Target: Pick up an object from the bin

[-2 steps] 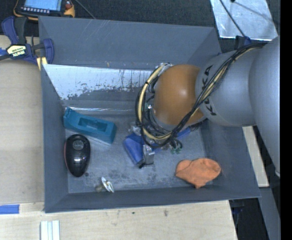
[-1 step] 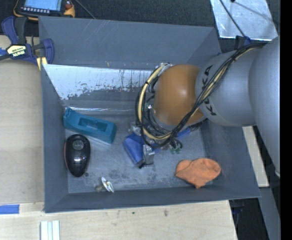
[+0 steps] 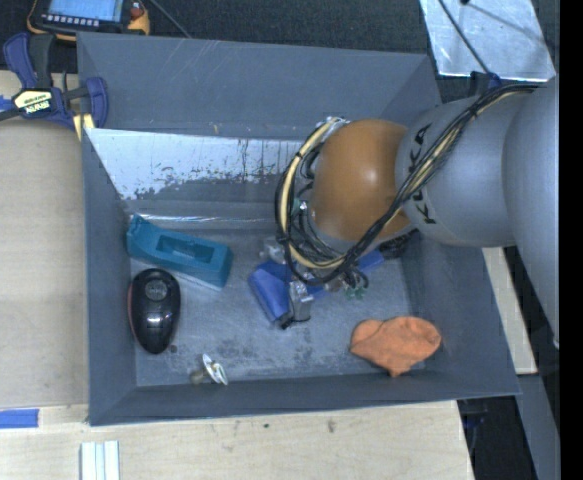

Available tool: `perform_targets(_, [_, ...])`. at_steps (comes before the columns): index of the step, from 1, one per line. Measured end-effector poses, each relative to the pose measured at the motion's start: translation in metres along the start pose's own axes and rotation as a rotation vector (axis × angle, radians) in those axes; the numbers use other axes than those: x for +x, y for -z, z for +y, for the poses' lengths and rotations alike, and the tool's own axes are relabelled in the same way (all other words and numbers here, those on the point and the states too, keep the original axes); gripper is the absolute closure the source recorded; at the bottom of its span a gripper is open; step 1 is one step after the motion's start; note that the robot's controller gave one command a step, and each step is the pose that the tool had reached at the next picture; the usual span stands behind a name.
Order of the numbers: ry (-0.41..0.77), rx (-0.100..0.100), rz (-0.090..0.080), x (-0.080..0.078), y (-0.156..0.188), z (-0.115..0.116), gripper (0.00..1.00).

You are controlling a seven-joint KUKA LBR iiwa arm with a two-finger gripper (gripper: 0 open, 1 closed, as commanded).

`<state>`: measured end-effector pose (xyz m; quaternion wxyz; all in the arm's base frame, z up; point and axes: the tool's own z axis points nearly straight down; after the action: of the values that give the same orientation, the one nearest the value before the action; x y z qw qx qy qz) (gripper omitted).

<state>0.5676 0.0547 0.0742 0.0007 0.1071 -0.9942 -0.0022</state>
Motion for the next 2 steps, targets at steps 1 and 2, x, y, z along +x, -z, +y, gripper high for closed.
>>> perform_targets(1, [-0.006, 0.002, -0.002, -0.0076, -0.0003, -0.0050, 1.00])
perform_targets(2, [-0.007, 0.002, -0.001, -0.0076, -0.0003, -0.0051, 1.00])
